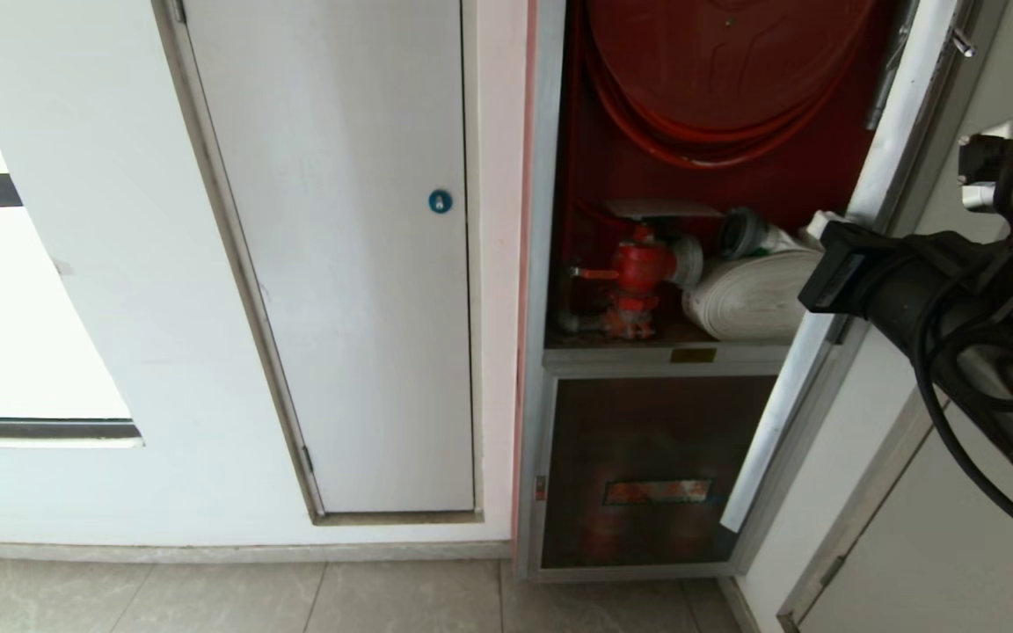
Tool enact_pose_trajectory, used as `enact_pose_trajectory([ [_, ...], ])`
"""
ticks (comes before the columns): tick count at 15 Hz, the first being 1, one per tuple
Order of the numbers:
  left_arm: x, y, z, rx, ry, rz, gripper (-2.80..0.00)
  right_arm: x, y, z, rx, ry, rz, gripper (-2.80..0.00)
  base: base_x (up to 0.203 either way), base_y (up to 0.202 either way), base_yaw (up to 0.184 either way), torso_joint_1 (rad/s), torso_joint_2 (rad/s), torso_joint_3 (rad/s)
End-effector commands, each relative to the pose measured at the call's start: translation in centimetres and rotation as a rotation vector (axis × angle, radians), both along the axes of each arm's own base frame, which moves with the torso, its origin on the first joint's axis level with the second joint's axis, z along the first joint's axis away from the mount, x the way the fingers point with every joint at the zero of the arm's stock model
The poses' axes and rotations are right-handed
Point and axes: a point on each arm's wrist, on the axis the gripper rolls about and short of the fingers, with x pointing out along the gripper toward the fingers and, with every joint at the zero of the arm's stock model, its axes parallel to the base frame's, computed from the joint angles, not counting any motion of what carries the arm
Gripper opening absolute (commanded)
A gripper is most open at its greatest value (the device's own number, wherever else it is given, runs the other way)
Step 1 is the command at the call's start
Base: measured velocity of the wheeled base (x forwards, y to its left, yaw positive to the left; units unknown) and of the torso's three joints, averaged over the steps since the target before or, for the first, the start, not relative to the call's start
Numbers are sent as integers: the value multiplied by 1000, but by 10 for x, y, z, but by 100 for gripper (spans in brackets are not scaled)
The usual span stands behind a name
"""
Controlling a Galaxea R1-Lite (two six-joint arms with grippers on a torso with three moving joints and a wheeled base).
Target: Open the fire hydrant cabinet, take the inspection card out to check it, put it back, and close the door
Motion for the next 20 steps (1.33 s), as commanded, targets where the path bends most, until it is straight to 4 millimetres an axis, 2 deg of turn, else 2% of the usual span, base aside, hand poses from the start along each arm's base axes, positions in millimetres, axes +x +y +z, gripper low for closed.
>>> enact_pose_trajectory([
  [1, 1, 0, -3, 0, 13, 0, -280, -8, -3, 2, 6, -17, 0, -280, 0, 0, 0, 0, 0, 0],
  [7, 1, 0, -3, 0, 13, 0, -280, -21, -10, 0, 9, -17, -10, -280, 0, 0, 0, 0, 0, 0],
  [10, 1, 0, -3, 0, 13, 0, -280, -22, -20, -4, 12, -8, -40, -280, 0, 0, 0, 0, 0, 0],
  [20, 1, 0, -3, 0, 12, 0, -280, -45, -40, -6, 12, -26, -83, -280, 0, 0, 0, 0, 0, 0],
])
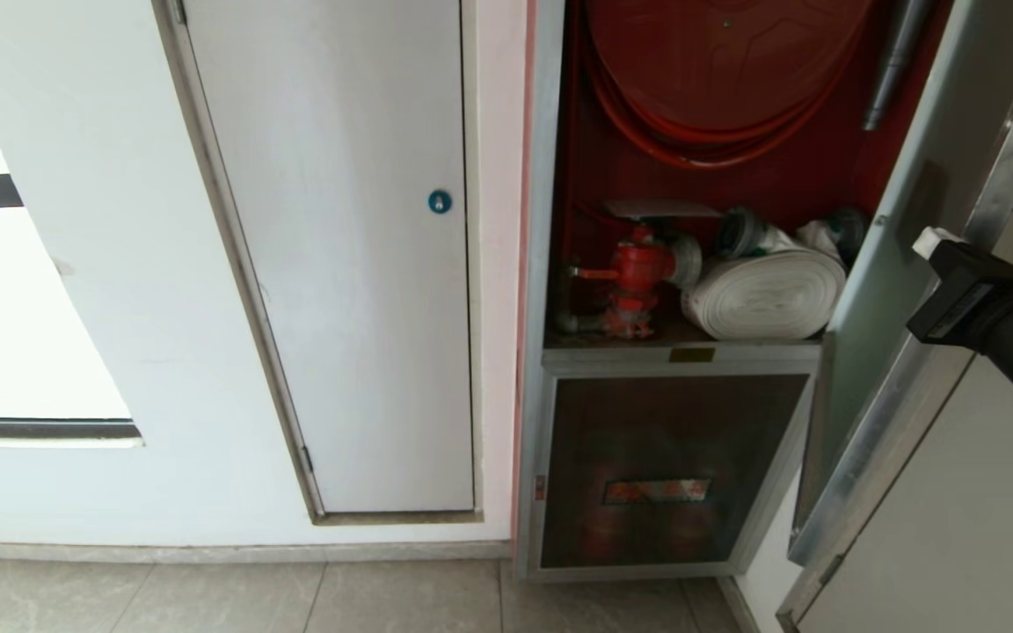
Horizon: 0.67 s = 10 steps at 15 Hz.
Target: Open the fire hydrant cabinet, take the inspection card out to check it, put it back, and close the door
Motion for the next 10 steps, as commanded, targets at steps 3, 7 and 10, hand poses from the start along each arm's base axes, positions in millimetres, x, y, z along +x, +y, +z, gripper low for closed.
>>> enact_pose_trajectory([
  [3, 1, 0, -3, 0, 12, 0, -280, -17, -6, -2, 3, -16, -9, -280, 0, 0, 0, 0, 0, 0],
  [7, 1, 0, -3, 0, 12, 0, -280, -29, -10, -3, 2, -17, -16, -280, 0, 0, 0, 0, 0, 0],
  [10, 1, 0, -3, 0, 12, 0, -280, -36, -16, -4, 11, 14, -35, -280, 0, 0, 0, 0, 0, 0],
])
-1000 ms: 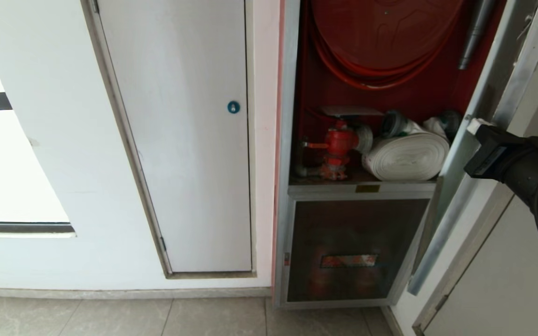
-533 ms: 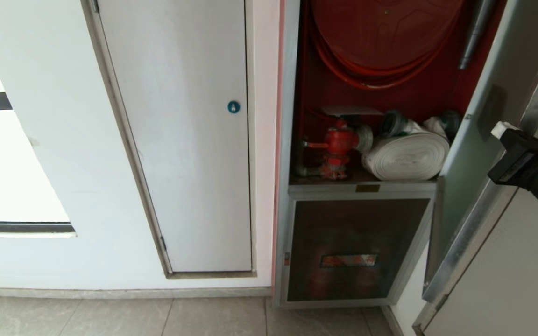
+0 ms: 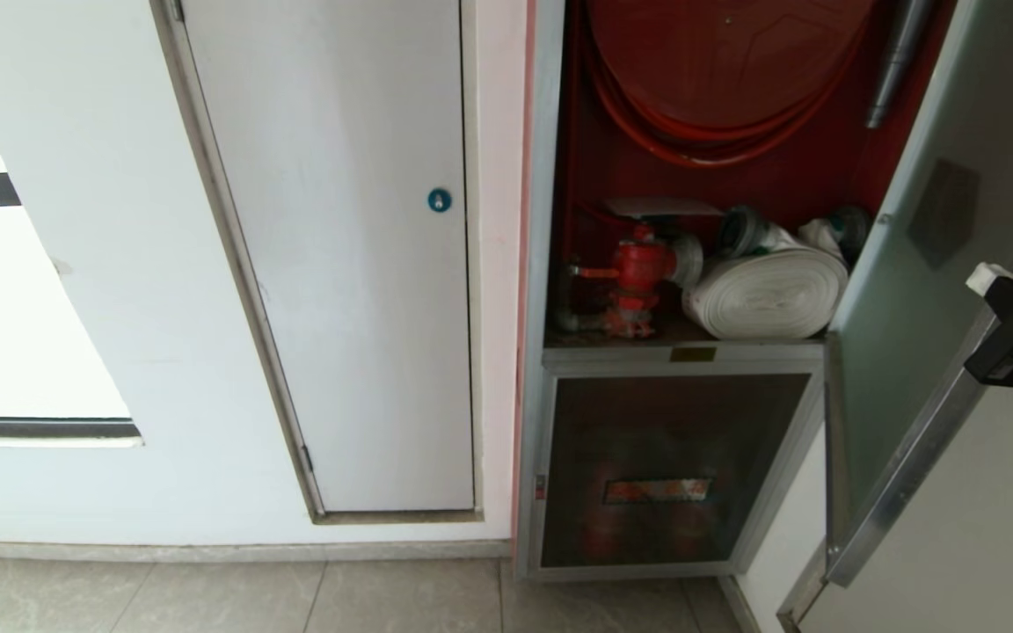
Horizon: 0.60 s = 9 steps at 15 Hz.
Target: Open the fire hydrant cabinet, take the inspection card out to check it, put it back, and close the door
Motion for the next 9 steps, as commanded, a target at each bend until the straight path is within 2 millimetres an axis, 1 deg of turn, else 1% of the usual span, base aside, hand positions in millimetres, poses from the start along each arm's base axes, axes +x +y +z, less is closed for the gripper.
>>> enact_pose_trajectory([
  [1, 1, 0, -3, 0, 12, 0, -280, -8, -6, 5, 16, -30, -25, -280, 0, 0, 0, 0, 0, 0],
  [7, 1, 0, -3, 0, 12, 0, -280, -11, -28, 5, 8, -19, -100, -280, 0, 0, 0, 0, 0, 0],
  [9, 1, 0, -3, 0, 13, 0, -280, -14, -32, 6, 12, -29, -118, -280, 0, 0, 0, 0, 0, 0],
])
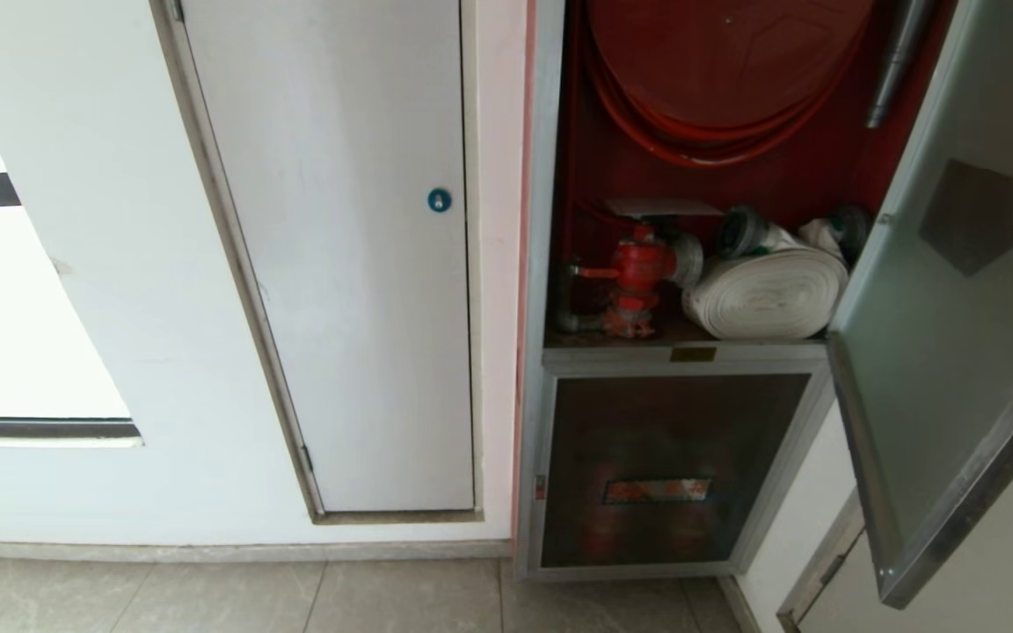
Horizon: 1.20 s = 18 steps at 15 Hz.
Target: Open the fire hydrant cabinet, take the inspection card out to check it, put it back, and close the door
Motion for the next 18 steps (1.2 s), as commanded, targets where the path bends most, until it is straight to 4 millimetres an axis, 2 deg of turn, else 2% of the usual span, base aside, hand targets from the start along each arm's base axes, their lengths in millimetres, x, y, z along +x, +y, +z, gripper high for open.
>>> enact_pose_trajectory([
  [1, 1, 0, -3, 0, 12, 0, -280, -8, -4, 2, 1, -26, -26, -280, 0, 0, 0, 0, 0, 0],
  [18, 1, 0, -3, 0, 13, 0, -280, -39, -51, -8, -7, -26, -408, -280, 0, 0, 0, 0, 0, 0],
])
